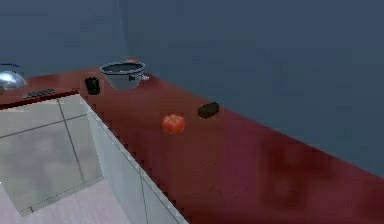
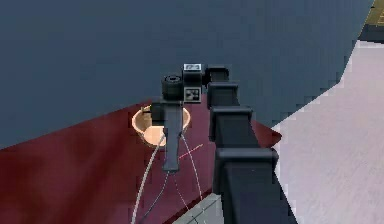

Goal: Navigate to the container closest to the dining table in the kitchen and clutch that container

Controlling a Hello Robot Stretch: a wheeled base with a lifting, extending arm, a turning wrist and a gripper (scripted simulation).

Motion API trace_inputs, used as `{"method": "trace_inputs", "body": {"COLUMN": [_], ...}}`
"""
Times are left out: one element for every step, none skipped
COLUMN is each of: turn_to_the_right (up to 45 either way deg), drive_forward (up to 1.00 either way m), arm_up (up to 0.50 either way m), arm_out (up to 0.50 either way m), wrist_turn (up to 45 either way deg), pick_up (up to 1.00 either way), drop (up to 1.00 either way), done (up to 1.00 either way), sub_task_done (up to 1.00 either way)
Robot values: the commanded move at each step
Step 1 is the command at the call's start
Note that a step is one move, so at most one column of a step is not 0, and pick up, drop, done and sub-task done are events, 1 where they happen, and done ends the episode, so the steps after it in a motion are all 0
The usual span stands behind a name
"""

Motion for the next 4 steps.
{"method": "trace_inputs", "body": {"turn_to_the_right": [0.0, 0.0, 0.0, 0.0], "drive_forward": [0.0, 0.0, 0.0, 0.0], "arm_up": [0.0, 0.0, 0.0, 0.0], "arm_out": [0.0, 0.0, 0.0, 0.0], "wrist_turn": [45.0, 45.0, 45.0, 30.0], "pick_up": [0.0, 0.0, 0.0, 0.0], "drop": [0.0, 0.0, 0.0, 0.0], "done": [0.0, 0.0, 0.0, 0.0], "sub_task_done": [0.0, 0.0, 0.0, 0.0]}}
